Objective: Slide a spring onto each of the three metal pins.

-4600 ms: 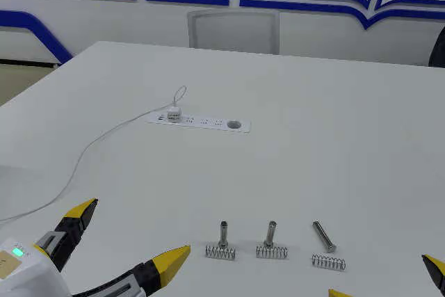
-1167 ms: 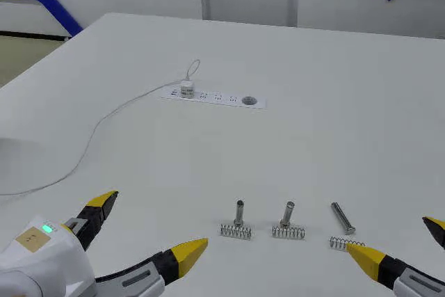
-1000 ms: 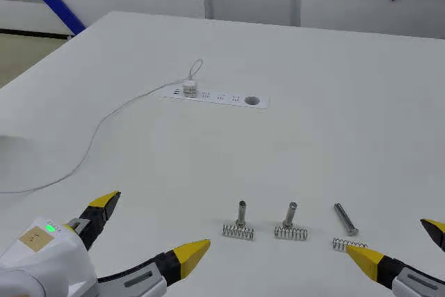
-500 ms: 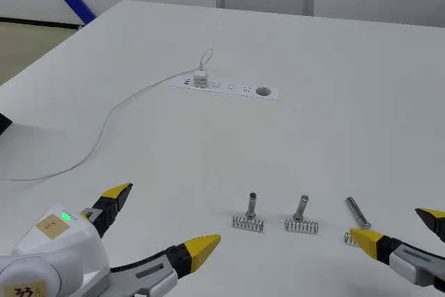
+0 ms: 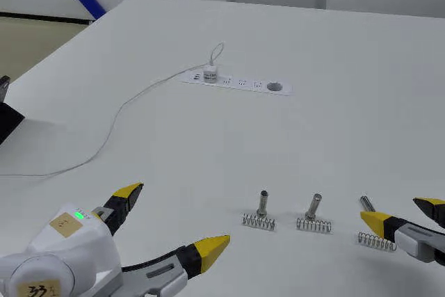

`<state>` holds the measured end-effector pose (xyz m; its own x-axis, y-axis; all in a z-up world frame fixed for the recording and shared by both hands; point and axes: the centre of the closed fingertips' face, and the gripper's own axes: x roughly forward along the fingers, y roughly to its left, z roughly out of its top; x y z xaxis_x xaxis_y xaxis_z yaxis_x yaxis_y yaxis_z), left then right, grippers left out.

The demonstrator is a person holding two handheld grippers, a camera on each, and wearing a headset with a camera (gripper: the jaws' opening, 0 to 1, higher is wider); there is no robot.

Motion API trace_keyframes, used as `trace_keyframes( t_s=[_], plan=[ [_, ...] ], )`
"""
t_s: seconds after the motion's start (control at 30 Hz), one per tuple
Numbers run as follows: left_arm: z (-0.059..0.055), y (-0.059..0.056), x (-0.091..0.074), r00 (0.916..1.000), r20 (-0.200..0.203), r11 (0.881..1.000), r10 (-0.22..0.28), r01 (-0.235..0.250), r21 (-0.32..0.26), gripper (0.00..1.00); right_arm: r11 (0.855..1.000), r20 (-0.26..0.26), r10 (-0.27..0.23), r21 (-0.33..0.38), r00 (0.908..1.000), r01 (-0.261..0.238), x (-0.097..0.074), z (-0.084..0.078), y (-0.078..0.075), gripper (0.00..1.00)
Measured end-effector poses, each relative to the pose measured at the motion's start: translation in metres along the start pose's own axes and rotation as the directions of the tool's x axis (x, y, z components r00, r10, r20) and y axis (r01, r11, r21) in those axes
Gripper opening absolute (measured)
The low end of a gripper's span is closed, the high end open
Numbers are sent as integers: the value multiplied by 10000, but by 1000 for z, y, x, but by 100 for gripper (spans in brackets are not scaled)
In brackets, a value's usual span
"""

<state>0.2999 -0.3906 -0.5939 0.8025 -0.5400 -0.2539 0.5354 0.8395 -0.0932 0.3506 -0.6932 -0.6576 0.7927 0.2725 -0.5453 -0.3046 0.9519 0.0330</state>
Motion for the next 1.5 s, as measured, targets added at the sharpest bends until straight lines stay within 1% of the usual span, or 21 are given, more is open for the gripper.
trace_keyframes(
  t_s=[0.13, 0.2, 0.27, 0.4, 0.5, 0.6, 0.7, 0.83, 1.0, 1.2, 1.27, 1.4, 1.5],
  plan=[
    [0, 2, -1, 9999, -45, 9995, 126, -125, 282, 93, 9999, -236, -58, -134, 9997, 55, 9, -1, 1, 55],
    [0, 2, -1, 9999, -25, 9995, 154, -153, 267, 93, 9999, -320, -71, -146, 9995, 67, 14, -1, 2, 54],
    [0, 3, -1, 9998, -47, 9996, 175, -174, 227, 92, 9997, -520, -89, -233, 9986, 77, 21, -3, 0, 51],
    [-2, 4, -1, 9997, -135, 9995, 205, -202, 222, 92, 9997, -771, 34, -257, 9970, -54, 30, -5, 4, 46],
    [-4, 4, -1, 9995, -218, 9995, 230, -225, 226, 92, 9996, -992, 129, -231, 9950, -152, 37, -9, 3, 44],
    [-6, 5, -1, 9993, -291, 9996, 230, -225, 181, 92, 9998, -1172, 165, -101, 9930, -178, 39, -12, 5, 39],
    [-7, 4, -1, 9992, -343, 9996, 221, -215, 180, 92, 9999, -1356, 120, 4, 9907, -121, 42, -16, 4, 35],
    [-8, 4, 0, 9989, -427, 9997, 193, -186, 174, 91, 9999, -1485, 65, 140, 9889, -45, 43, -19, 3, 33],
    [-11, 4, 0, 9983, -555, 9997, 154, -142, 222, 91, 10000, -1487, 8, -24, 9889, -11, 49, -15, 3, 28],
    [-14, 2, 0, 9979, -647, 9997, 96, -81, 232, 91, 9993, -1776, -149, -362, 9840, 86, 51, -15, 1, 23],
    [-14, 2, 0, 9977, -671, 9997, 80, -65, 225, 91, 9994, -1819, -106, -335, 9833, 45, 50, -15, 2, 22],
    [-14, 2, 1, 9977, -676, 9997, 70, -53, 254, 90, 9995, -1924, -6, -312, 9813, -55, 49, -16, 6, 16],
    [-14, 1, 1, 9977, -680, 9997, 65, -49, 235, 90, 9995, -2055, -33, -312, 9786, -32, 48, -16, 5, 16]
  ],
)
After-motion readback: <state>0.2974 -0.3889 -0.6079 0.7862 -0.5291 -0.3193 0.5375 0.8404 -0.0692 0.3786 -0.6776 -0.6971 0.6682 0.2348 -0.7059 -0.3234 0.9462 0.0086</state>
